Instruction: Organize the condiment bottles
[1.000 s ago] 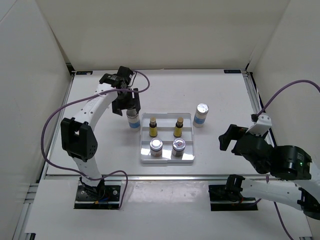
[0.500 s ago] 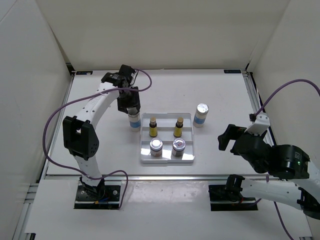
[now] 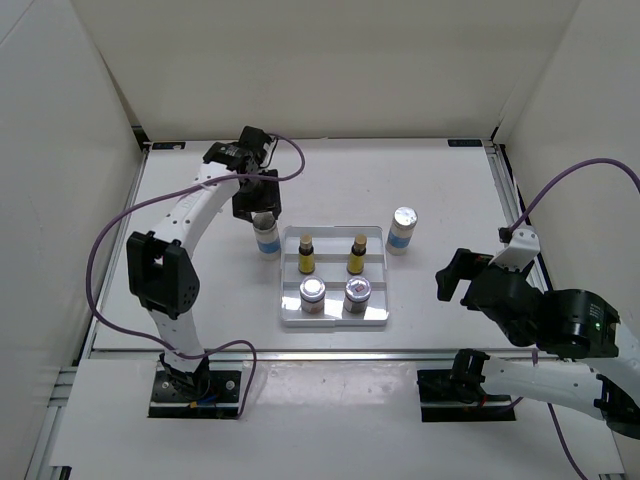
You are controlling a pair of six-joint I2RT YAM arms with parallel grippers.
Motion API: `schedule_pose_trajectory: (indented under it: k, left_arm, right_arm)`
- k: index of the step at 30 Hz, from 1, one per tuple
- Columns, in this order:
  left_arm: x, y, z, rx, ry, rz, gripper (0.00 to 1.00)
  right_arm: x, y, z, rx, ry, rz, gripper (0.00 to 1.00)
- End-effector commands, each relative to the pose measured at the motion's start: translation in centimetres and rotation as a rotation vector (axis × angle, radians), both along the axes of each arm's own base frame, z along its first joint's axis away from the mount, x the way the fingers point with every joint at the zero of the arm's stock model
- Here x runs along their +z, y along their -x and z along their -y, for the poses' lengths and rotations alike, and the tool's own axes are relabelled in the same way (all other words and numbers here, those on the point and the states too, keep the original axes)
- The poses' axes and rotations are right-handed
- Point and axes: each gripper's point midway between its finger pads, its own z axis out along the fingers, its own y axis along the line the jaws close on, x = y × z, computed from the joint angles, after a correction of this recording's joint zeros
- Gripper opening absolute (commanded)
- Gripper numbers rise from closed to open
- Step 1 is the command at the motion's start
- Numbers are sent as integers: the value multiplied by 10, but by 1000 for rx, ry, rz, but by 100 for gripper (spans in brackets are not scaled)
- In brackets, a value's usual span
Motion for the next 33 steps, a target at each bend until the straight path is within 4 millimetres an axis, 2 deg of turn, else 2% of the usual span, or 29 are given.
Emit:
schedule_pose_trajectory:
  k: [1, 3, 4, 5, 15, 18, 21, 23, 24, 27, 28, 30, 33]
  left_arm:
    - [1, 4, -3, -4, -24, 1, 74]
    - [-1, 5, -6, -1, -37, -4, 80]
    - [-1, 5, -6, -1, -37, -4, 93]
    - [-4, 7, -6, -1, -40, -13, 100]
    - [-24, 5, -6, -2, -60, -61, 100]
    - [-27, 5, -6, -10, -66, -69, 88]
    - [-24, 3, -5, -10, -63, -61, 71]
    - [-11, 0, -9, 0, -72, -18, 62]
    - [-6, 0, -7, -5, -79, -8, 61]
    - [22, -3, -14, 13, -98, 49, 59]
    - [28, -2, -11, 6, -105, 61, 59]
    - [55, -4, -11, 9, -110, 116, 58]
    - [74, -3, 0, -13, -101, 152, 58]
  right_arm:
    - [-15, 8, 27, -9, 145, -40, 100]
    - [-15, 8, 27, -9, 145, -40, 100]
    - [-15, 8, 27, -9, 145, -40, 100]
    - [-15, 8, 27, -9, 145, -40, 100]
    - [-15, 8, 27, -4, 153, -39, 100]
    - [-15, 8, 27, -4, 152, -39, 100]
    - [-15, 8, 27, -4, 152, -39, 100]
    - [-15, 8, 27, -4, 152, -39, 100]
    - [-15, 8, 27, -4, 152, -39, 100]
    - [-15, 8, 27, -4, 152, -39, 100]
    - [-15, 8, 27, -4, 152, -39, 100]
    - [-15, 8, 27, -4, 152, -39, 100]
    - [-15, 8, 27, -4, 152, -39, 100]
